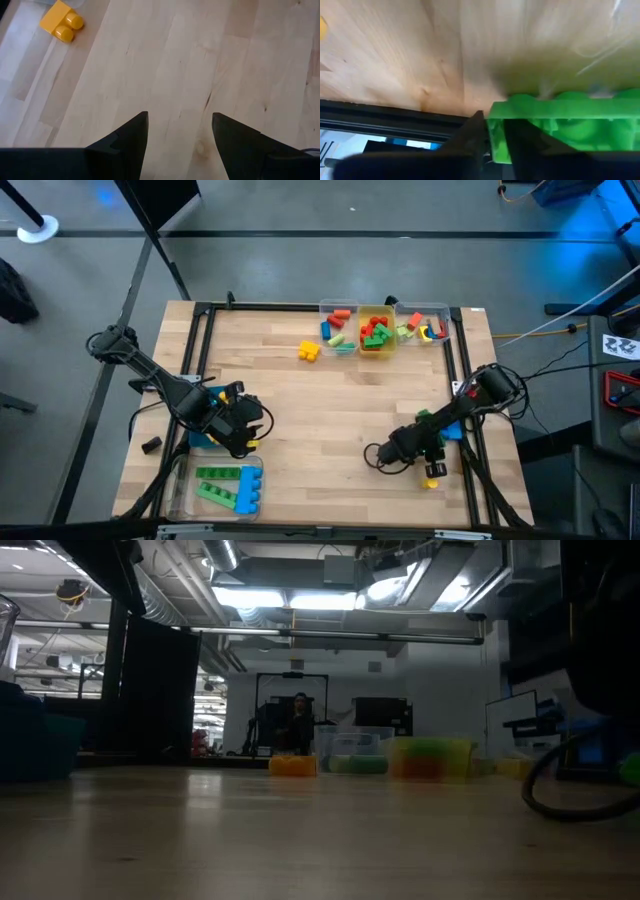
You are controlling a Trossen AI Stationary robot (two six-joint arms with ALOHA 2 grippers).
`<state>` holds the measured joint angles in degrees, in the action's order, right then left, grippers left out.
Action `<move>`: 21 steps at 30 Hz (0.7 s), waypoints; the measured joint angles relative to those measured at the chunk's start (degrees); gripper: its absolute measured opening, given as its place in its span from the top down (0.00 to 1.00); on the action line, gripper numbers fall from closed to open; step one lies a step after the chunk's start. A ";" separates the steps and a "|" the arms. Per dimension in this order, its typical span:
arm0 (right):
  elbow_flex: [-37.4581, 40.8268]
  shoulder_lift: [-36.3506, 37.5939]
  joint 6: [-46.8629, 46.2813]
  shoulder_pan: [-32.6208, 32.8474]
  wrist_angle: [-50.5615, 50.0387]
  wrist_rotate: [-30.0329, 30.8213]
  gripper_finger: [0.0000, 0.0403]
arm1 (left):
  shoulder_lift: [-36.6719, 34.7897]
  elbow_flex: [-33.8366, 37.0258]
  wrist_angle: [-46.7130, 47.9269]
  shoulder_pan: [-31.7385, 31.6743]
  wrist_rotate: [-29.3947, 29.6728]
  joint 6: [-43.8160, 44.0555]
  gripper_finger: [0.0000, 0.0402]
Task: Sort blocks by size
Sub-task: Put the green 4 stud game piece into the bottom transparent bin
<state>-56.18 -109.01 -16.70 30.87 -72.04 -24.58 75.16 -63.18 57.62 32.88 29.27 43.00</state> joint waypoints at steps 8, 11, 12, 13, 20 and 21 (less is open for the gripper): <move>-0.43 0.15 -1.96 -0.17 0.22 2.10 0.94 | -0.51 0.00 -1.35 0.99 1.67 -3.07 0.49; -2.00 0.03 -2.61 -0.17 -0.26 2.46 0.97 | -1.51 0.00 -1.32 2.10 4.11 -3.82 0.49; -2.90 0.00 -2.60 -0.20 -0.48 2.52 0.98 | -1.97 0.00 -1.33 2.56 5.27 -3.92 0.49; -3.99 0.00 -2.57 -0.44 -0.43 2.71 0.98 | -2.57 0.00 -1.31 2.96 6.56 -3.96 0.49; -14.32 0.00 -1.98 -3.98 0.60 7.55 0.99 | -7.18 0.00 -1.13 5.58 12.07 -5.89 0.49; -16.21 0.00 -1.95 -4.71 0.57 8.95 0.98 | -7.64 0.00 -1.15 5.86 12.24 -6.68 0.49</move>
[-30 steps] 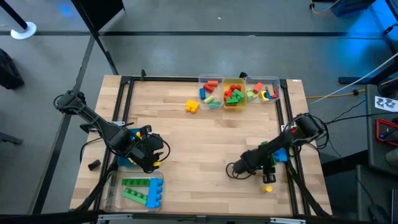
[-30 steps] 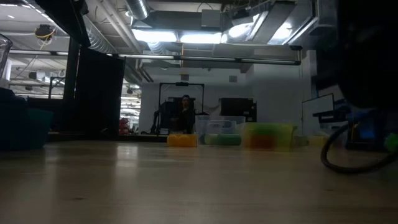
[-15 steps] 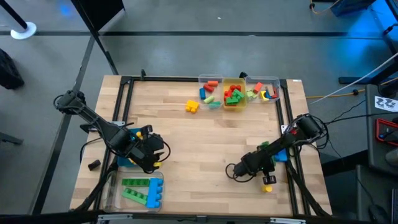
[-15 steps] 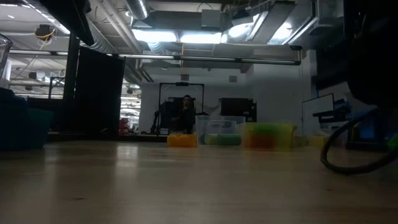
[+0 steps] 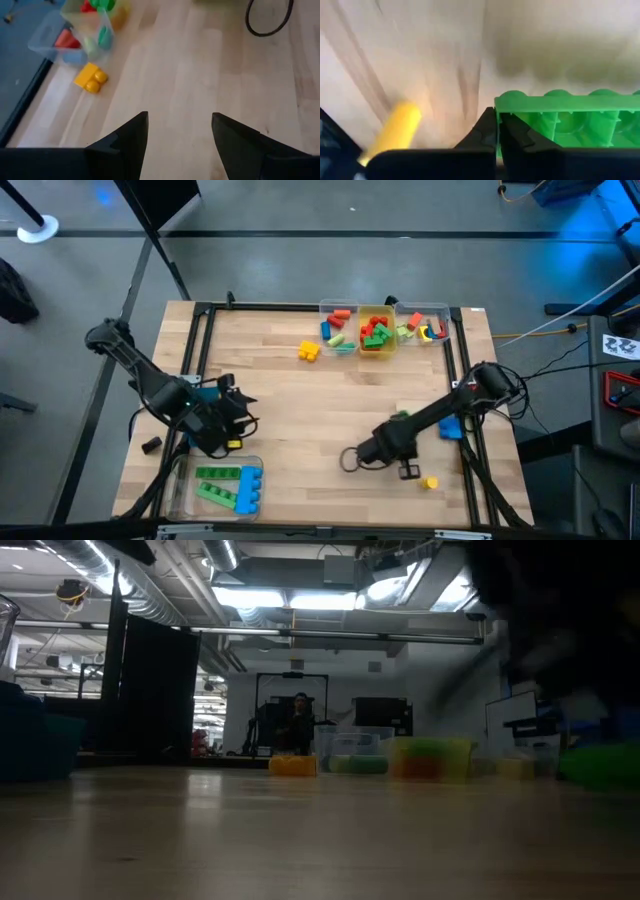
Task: Sort blocks by size
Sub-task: Put the green 4 stud game piece into the bottom transparent bin
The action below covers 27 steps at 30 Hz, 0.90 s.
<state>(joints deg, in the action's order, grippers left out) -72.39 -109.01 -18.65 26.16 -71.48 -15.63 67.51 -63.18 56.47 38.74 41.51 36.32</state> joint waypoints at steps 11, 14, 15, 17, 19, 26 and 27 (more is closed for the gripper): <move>-17.58 0.00 0.15 -7.64 28.32 4.28 0.99 | -1.47 0.00 0.48 0.23 4.20 -4.05 0.49; -18.83 0.00 1.88 -7.89 42.46 2.27 0.99 | -1.47 0.00 0.73 0.24 4.23 -4.05 0.49; -18.83 0.00 2.59 -7.85 47.06 1.67 0.99 | -1.47 0.00 1.08 0.24 4.33 -4.01 0.49; -18.83 -0.01 4.26 -7.78 54.67 1.02 0.99 | -1.47 0.00 1.94 0.24 4.61 -3.75 0.49; -18.91 -0.83 6.21 -7.74 61.47 1.02 0.99 | -1.47 0.00 1.85 0.24 5.73 -3.76 0.49; -18.78 -7.86 8.84 -7.77 83.50 -2.05 0.98 | -1.47 -0.02 2.78 -0.11 8.44 -3.51 0.49; -18.78 -9.07 8.83 -7.80 86.81 -3.46 0.98 | -1.47 -0.02 3.14 -0.21 8.44 -3.31 0.49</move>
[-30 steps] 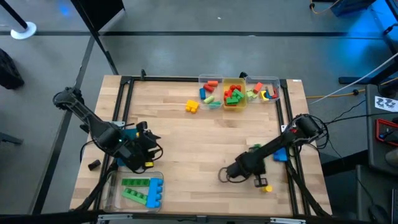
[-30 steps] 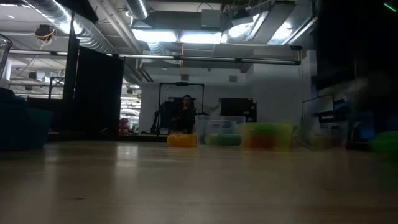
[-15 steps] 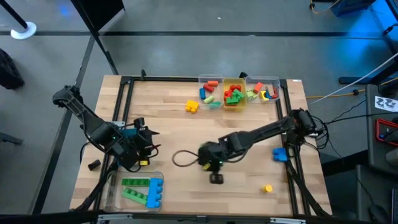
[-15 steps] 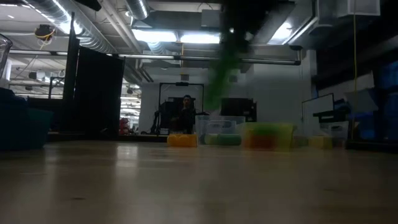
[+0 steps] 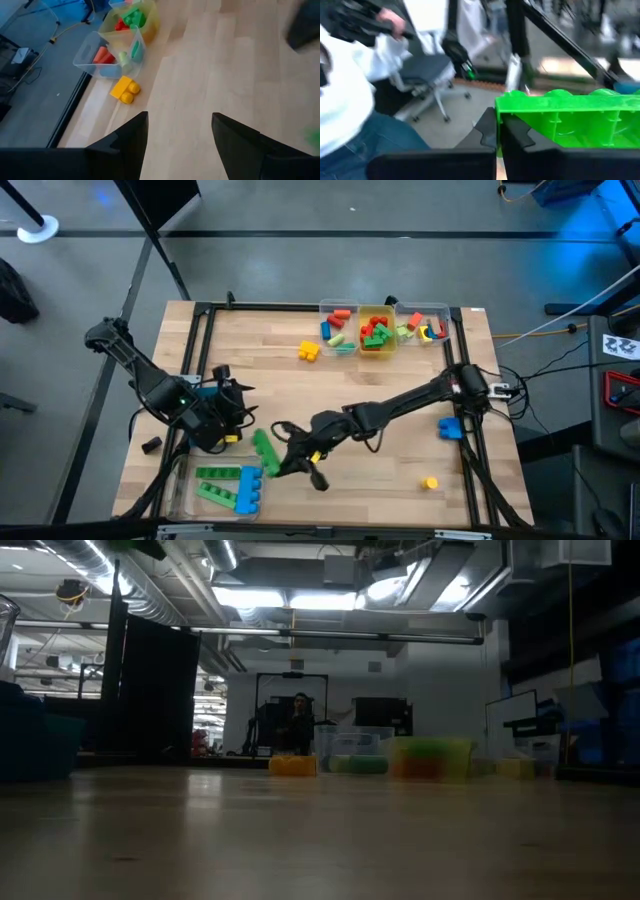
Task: Sort blocks by size
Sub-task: Put the green 4 stud game piece into the bottom transparent bin
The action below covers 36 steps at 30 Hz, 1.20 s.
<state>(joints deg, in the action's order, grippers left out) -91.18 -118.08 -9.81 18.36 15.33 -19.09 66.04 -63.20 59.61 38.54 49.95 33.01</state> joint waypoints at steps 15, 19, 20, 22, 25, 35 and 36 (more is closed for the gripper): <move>-4.52 -17.35 -0.45 1.15 23.14 -1.01 0.99 | 0.02 0.00 -0.24 -2.20 0.15 -0.41 0.49; -9.01 -20.80 -0.90 1.56 22.74 -1.03 0.96 | 0.04 0.00 -0.16 -2.96 0.15 -0.42 0.49; -10.17 -21.52 -0.88 1.60 22.35 -1.03 0.95 | 0.04 0.00 -0.16 -3.20 0.15 -0.44 0.49; -11.30 -22.05 -0.71 1.56 21.12 -0.90 0.93 | 0.04 0.00 -0.28 -3.40 0.12 -1.01 0.49; -12.13 -22.01 -0.69 1.54 19.88 0.72 0.90 | 0.09 0.00 -0.26 -3.40 0.09 -1.09 0.49; -12.07 -22.03 -3.26 1.52 17.22 5.27 0.71 | 0.11 0.00 -0.26 -3.45 0.01 -1.50 0.49; -12.07 -22.03 -3.60 1.52 17.42 5.44 0.69 | 0.11 0.00 -0.25 -3.45 0.00 -1.49 0.49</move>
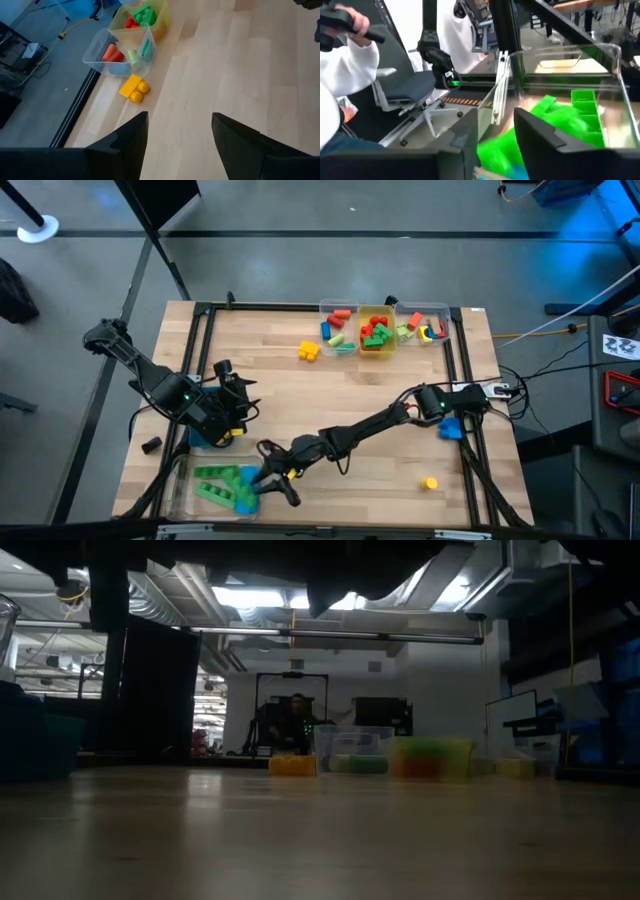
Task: Sort blocks by size
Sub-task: Put the green 4 stud game piece into the bottom transparent bin, then put the yellow 2 stud game piece into the blue bin
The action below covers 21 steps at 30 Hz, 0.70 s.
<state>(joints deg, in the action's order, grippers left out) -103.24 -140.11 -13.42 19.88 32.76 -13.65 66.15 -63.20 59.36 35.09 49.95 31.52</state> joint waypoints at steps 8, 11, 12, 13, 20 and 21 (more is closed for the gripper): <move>0.00 6.56 2.91 -2.93 -19.22 -10.35 0.65 | 0.00 0.00 0.00 -3.10 -2.44 4.21 0.49; -0.04 11.57 6.48 -4.55 -34.92 -10.82 0.65 | 0.00 0.00 0.02 -6.67 -6.23 2.48 0.49; -0.04 13.20 8.13 -4.98 -40.17 -9.71 0.65 | 0.00 0.00 -0.02 -8.16 -7.45 1.54 0.49; -0.04 14.91 9.60 -5.26 -46.33 -8.10 0.65 | 0.00 0.00 -0.08 -9.77 -8.38 0.46 0.49; -0.04 26.32 16.79 -5.24 -78.05 12.47 0.65 | 0.00 0.00 -2.44 -22.53 -15.57 -9.04 0.49; -0.02 27.42 16.95 -5.25 -81.71 14.53 0.65 | 0.00 0.00 -3.82 -24.64 -17.27 -10.65 0.49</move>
<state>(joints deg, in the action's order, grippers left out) -103.26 -112.69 3.54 14.63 -48.96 0.88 66.15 -63.20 55.54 10.45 32.68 20.88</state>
